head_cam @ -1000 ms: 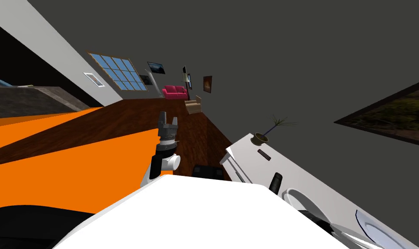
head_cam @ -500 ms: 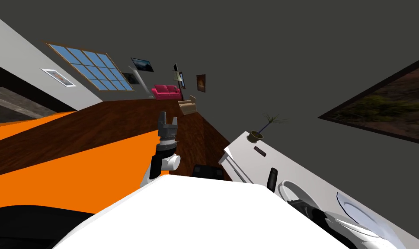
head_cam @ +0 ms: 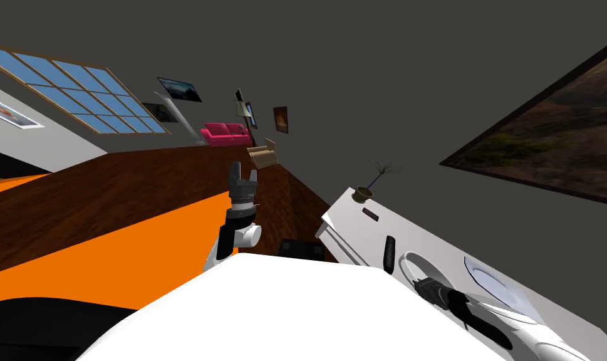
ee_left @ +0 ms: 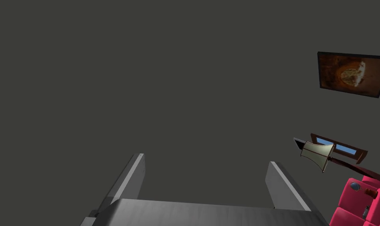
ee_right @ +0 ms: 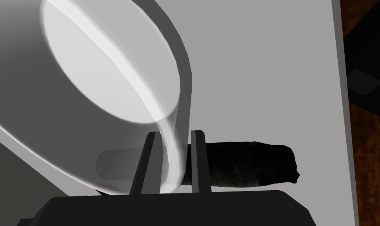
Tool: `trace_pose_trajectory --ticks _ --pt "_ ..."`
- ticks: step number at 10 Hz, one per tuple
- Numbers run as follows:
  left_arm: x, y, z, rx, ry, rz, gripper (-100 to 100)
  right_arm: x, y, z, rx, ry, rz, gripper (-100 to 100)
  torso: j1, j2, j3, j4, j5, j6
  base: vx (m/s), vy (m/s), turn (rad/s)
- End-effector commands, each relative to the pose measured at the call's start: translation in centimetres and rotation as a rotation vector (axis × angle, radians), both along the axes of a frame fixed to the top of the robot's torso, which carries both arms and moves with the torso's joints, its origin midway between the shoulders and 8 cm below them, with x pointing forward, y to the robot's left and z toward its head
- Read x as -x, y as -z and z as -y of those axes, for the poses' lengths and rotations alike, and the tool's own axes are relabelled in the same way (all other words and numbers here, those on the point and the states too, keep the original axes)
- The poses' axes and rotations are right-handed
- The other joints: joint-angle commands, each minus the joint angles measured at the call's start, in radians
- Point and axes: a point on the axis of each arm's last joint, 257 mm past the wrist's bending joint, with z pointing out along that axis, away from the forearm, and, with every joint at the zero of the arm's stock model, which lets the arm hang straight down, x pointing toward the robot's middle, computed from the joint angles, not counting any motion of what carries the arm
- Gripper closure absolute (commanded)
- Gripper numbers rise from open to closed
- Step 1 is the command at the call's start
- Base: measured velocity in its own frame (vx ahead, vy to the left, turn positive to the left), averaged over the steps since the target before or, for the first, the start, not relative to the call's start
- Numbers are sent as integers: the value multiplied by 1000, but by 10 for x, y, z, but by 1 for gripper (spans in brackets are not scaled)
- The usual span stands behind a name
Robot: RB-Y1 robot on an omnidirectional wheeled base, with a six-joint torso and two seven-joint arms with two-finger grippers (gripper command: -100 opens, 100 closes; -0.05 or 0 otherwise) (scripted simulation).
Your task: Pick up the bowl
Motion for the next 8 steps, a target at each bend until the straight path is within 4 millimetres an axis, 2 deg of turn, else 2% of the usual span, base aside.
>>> trace_pose_trajectory --ticks 1,3,4,6,7,8 --pt "0 0 0 0 0 0 0 -12 -3 1 -3 -60 -10 100 0 0 0 0 0 0 94 57 -299" --pt "0 0 0 0 0 0 0 -39 -14 11 19 -98 16 100 5 -6 -3 -1 2 2 90 62 -346" --pt "0 0 0 0 0 0 0 -39 -14 11 19 -98 16 100 5 -3 -2 -1 3 1 6 13 -57" --pt "0 0 0 0 0 0 0 -72 -32 20 38 -186 29 100 6 -3 -1 0 4 3 89 73 -367" --pt "0 0 0 0 0 0 0 -61 -24 18 30 -157 23 100 8 -4 -2 0 5 2 32 36 -88" --pt "0 0 0 0 0 0 0 -62 -25 18 30 -165 21 0 6 -1 0 0 5 0 5 7 11"
